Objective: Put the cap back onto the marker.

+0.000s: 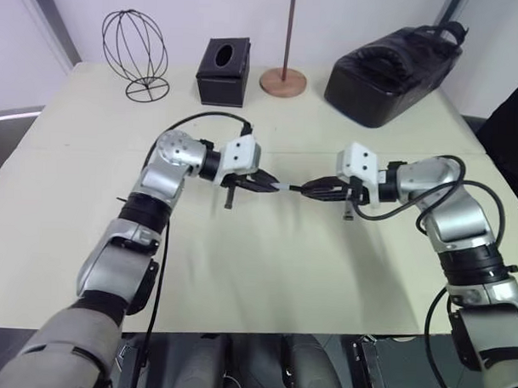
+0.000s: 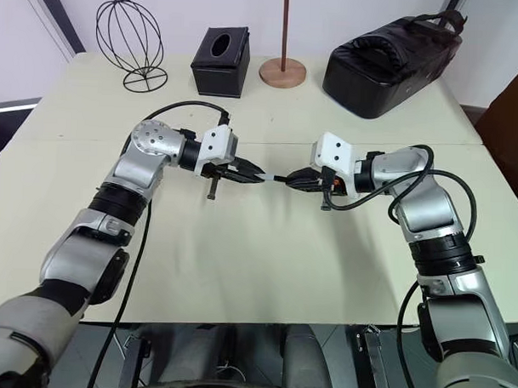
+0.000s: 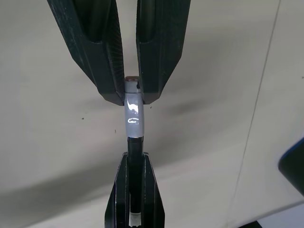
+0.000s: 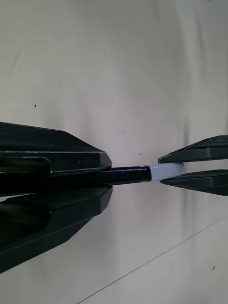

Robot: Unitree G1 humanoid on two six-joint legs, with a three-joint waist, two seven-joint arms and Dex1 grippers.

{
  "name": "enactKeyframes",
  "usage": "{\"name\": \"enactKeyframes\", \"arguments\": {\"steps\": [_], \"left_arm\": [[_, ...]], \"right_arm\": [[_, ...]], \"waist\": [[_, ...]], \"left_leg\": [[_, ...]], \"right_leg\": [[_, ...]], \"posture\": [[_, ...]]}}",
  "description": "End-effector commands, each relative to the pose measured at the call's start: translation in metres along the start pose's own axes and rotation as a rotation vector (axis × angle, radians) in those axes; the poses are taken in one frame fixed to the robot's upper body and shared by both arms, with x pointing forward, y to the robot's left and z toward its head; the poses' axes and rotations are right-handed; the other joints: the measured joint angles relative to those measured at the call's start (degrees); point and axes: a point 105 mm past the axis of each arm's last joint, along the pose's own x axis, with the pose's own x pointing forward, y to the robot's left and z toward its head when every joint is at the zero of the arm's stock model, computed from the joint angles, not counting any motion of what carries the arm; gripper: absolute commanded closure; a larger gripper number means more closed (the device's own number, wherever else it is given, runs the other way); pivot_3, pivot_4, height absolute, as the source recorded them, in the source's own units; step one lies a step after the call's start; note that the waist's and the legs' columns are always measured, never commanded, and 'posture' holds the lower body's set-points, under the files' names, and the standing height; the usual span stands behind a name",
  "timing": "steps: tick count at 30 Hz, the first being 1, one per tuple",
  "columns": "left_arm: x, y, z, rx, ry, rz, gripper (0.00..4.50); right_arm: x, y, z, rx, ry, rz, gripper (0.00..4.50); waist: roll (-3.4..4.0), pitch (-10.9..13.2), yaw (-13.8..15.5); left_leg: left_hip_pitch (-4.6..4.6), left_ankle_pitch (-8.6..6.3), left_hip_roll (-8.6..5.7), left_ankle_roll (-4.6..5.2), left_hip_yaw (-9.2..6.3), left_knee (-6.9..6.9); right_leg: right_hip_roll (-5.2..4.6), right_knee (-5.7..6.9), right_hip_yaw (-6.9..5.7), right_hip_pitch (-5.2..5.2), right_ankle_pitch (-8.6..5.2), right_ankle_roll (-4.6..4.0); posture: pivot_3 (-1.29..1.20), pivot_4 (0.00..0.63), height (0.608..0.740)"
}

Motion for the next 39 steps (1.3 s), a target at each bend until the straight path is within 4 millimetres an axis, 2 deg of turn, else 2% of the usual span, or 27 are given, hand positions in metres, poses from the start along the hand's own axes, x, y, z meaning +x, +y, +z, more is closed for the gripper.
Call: {"name": "enactKeyframes", "arguments": {"steps": [1,13,23,31,37,39], "left_arm": [[0.030,-0.005,0.053,0.175,-0.144,-0.117,4.47],[0.041,-0.016,0.045,0.398,0.013,-0.211,4.47],[0.043,-0.015,0.053,0.376,-0.017,-0.201,4.47],[0.031,-0.010,0.034,0.321,0.045,-0.146,4.47],[0.024,-0.004,0.029,0.299,0.064,-0.093,4.47],[0.023,-0.002,0.029,0.299,0.059,-0.079,3.61]], "right_arm": [[0.008,0.001,0.023,-0.062,-0.079,-0.006,4.50],[0.008,0.003,0.024,-0.057,-0.081,-0.010,4.50],[0.010,0.004,0.024,-0.051,-0.086,-0.010,4.50],[0.007,0.003,0.021,-0.044,-0.076,-0.016,4.50],[0.006,0.002,0.018,-0.037,-0.069,-0.024,4.50],[0.005,0.002,0.017,-0.036,-0.066,-0.025,4.50]], "waist": [[0.00,0.00,0.04],[0.00,0.00,0.17],[0.00,0.00,0.11],[0.00,0.00,0.11],[0.00,0.00,0.12],[0.00,0.00,0.12]], "left_leg": [[0.00,0.00,0.00,0.00,0.00,0.00],[0.00,0.01,-0.02,-0.01,0.01,0.01],[-0.01,0.00,0.00,-0.01,0.01,0.00],[0.00,0.00,0.00,-0.01,0.00,0.01],[0.00,0.01,0.00,-0.01,0.00,0.01],[0.00,0.01,0.00,-0.01,0.00,0.01]], "right_leg": [[0.00,0.00,0.00,0.00,0.00,0.00],[-0.02,-0.01,0.01,0.01,0.00,0.00],[-0.01,0.00,0.01,-0.01,0.00,0.00],[-0.01,0.00,0.01,0.00,0.00,0.00],[-0.01,0.00,0.01,-0.01,0.00,0.00],[-0.01,0.00,0.01,-0.01,0.00,0.00]], "posture": [[0.00,0.150,0.740],[0.00,0.150,0.740],[0.00,0.150,0.740],[0.00,0.150,0.740],[0.00,0.150,0.740],[0.00,0.150,0.740]]}}
